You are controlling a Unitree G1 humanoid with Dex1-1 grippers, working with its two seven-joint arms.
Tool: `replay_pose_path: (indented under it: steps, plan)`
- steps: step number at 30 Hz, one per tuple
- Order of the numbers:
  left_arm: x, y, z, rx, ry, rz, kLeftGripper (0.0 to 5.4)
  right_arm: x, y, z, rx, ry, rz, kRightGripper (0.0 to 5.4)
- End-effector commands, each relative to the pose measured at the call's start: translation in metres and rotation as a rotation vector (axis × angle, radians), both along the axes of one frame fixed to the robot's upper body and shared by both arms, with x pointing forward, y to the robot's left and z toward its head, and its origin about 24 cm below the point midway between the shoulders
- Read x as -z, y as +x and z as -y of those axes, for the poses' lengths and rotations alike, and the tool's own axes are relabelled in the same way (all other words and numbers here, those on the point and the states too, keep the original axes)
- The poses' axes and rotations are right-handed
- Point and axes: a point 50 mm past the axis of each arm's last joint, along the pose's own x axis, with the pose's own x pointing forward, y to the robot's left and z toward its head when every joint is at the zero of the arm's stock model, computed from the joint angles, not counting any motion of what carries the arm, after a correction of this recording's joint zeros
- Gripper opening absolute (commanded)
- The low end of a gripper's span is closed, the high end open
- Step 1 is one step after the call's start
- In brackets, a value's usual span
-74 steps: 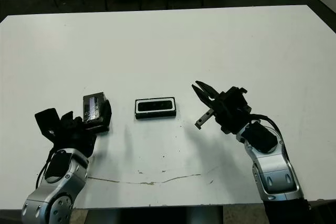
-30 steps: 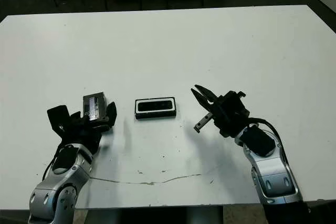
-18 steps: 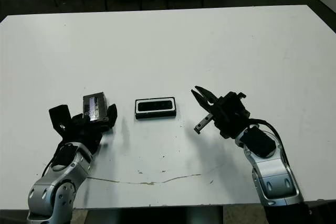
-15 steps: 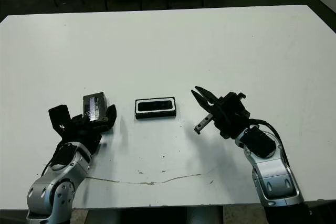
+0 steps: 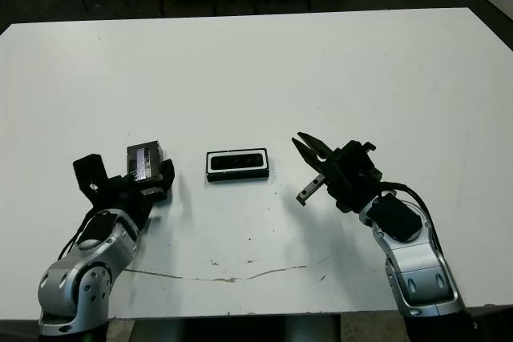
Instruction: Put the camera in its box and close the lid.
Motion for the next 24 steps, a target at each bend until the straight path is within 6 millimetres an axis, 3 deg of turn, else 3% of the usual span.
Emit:
replay_pose_path:
  steps: [1,11,24]
  plan:
    - [0.01,-0.003,-0.004,0.027,0.055,-0.079,4.58,0.005,-0.002,0.003,0.019,-0.01,-0.033,0.0]
    - [0.022,-0.006,-0.004,0.041,0.086,-0.153,2.79,0.003,-0.003,0.004,0.021,-0.018,-0.031,0.0]
    - [0.023,-0.01,-0.009,0.057,0.019,-0.111,2.79,0.007,-0.003,0.005,0.022,-0.019,-0.03,0.0]
